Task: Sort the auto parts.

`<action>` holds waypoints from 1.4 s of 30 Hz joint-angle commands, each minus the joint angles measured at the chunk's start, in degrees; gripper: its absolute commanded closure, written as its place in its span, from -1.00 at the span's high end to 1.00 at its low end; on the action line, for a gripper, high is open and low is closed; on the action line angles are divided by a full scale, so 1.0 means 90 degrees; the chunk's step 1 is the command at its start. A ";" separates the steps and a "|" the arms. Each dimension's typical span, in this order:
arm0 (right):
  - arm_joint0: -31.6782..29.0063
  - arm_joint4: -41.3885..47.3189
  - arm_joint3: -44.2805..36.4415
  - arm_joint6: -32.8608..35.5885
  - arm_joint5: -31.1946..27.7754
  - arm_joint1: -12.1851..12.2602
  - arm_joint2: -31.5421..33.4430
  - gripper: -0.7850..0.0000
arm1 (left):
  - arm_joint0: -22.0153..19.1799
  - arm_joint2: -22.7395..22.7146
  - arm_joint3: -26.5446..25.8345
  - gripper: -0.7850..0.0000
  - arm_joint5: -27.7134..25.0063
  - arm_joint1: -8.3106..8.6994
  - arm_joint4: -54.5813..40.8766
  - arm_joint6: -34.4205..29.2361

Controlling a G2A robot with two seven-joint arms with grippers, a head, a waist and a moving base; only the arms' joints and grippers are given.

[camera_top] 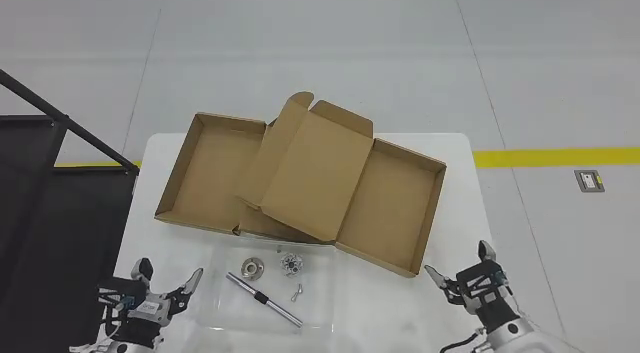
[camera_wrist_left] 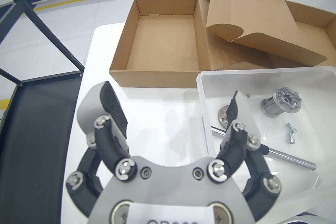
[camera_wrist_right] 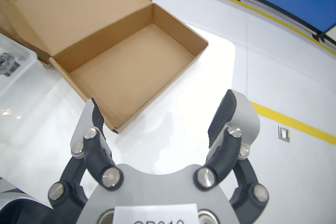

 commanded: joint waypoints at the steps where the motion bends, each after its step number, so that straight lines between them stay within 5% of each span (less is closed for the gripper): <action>1: 0.0111 0.0026 -0.0299 0.0393 -0.0287 -0.0005 -0.0248 1.00 | 0.0018 -0.0024 0.0004 1.00 -0.0045 0.0001 -0.0002 0.0025; 16: 0.0184 -0.0053 -0.0306 0.0354 -0.0516 -0.0005 -0.0429 1.00 | 0.0012 -0.0022 0.0002 1.00 -0.0045 0.0000 -0.0010 0.0016; 26: 0.2267 -0.0808 -0.0043 0.1498 -0.2510 -0.0143 -0.2571 1.00 | 0.0067 -0.0470 0.0094 1.00 -0.0866 0.0020 -0.0728 -0.0141; 32: 0.3520 0.0039 0.0660 0.2273 -0.3198 -0.0392 -0.3757 1.00 | 0.0119 -0.0730 0.0185 1.00 -0.1652 0.0052 -0.1091 -0.0143; 42: 0.3633 0.0098 0.0728 0.2388 -0.3222 -0.0417 -0.3842 1.00 | 0.0129 -0.0803 0.0195 1.00 -0.1841 0.0065 -0.1098 -0.0182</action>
